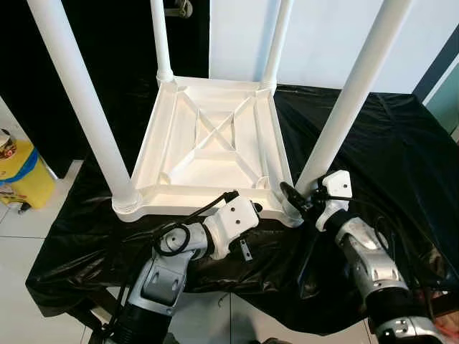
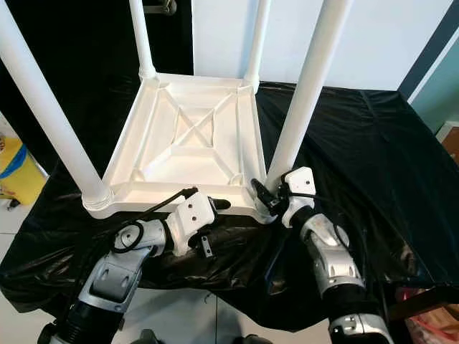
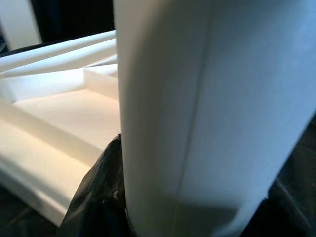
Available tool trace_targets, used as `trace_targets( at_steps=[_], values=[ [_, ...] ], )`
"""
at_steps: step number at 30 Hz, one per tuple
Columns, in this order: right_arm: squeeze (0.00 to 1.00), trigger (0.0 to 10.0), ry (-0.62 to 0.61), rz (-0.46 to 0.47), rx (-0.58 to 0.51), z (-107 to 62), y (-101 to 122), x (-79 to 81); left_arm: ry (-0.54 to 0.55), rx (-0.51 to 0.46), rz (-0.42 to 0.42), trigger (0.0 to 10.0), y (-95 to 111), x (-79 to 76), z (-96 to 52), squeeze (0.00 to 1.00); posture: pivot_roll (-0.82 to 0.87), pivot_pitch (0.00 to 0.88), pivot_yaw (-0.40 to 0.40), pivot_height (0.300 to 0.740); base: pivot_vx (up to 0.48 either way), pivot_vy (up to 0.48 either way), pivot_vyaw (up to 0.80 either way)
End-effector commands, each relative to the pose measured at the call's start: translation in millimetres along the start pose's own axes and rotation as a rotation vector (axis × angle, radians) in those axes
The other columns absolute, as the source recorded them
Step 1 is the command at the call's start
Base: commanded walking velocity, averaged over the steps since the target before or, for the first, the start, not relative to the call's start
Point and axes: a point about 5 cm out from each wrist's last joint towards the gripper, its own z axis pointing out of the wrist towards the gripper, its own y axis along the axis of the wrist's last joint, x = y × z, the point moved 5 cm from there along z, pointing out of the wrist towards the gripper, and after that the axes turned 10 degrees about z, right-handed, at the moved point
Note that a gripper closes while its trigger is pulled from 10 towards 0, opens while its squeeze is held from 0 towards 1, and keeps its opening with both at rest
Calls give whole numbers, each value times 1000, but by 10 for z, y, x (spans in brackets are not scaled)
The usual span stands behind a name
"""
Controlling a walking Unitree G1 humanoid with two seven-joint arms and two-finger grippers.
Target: Building children table
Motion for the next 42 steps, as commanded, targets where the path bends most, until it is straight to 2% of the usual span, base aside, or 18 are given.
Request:
trace_targets(
  at_steps=[1, 9, 12, 16, 21, 26, 27, 29, 30, 35, 39, 40, 41, 42],
  values=[
    [0, 10000, -61, -3, 68, -69, -173, -30, 129, 28, 0, 10000, -37, 119, 12, 0, 53, 50, -99, 740, 0, 0, 0],
    [0, 10000, -176, 24, 37, -96, -163, 27, 139, 28, -8, 10000, -54, 131, 16, 0, 33, 59, -95, 740, 0, 0, 0],
    [0, 10000, -240, 44, 29, -109, -185, 113, 137, 24, -6, 10000, -48, 148, 27, 0, 28, 63, -98, 740, 0, 0, 0],
    [0, 10000, -252, 47, 27, -113, -184, 136, 138, 23, -5, 10000, -47, 156, 27, 0, 28, 63, -98, 740, 0, 0, 0],
    [0, 10000, -308, 71, 10, -91, -145, 275, 154, 31, -6, 10000, -69, 179, -1, 0, 37, 76, -109, 740, 0, 0, 0],
    [0, 10000, -283, 78, 3, -33, -115, 364, 162, 40, -10, 10000, -86, 167, 11, 0, 60, 78, -121, 740, 0, 0, 0],
    [537, 10000, -279, 77, 2, -21, -110, 369, 168, 38, -14, 10000, -73, 165, 19, 0, 67, 78, -123, 740, 0, 0, 0],
    [537, 10000, -280, 76, 2, -16, -106, 371, 172, 36, -16, 10000, -64, 167, 23, 0, 67, 78, -123, 740, 0, 0, 0],
    [1000, 10000, -271, 79, 0, -12, -95, 379, 174, 36, -16, 10000, -59, 164, 23, 0, 79, 79, -121, 740, 0, 0, 0],
    [1000, 10000, -225, 84, -16, -15, -53, 399, 175, 40, -17, 10000, -62, 152, 18, 0, 95, 75, -112, 740, 0, 0, 0],
    [1000, 10000, -150, 77, -30, -44, 8, 300, 164, 46, -2, 10000, -43, 148, -3, 0, 123, 84, -97, 740, 0, 0, 0],
    [690, 10000, -115, 69, -29, -53, 28, 274, 163, 49, 3, 10000, -43, 153, -17, 0, 124, 86, -96, 740, 0, 0, 0],
    [690, 10000, -115, 69, -29, -53, 28, 274, 163, 49, 3, 10000, -43, 153, -17, 0, 124, 86, -96, 740, 0, 0, 0],
    [0, 10000, -90, 61, -27, -61, 45, 256, 162, 52, 6, 10000, -51, 158, -27, 0, 124, 85, -96, 740, 0, 0, 0]
  ],
)
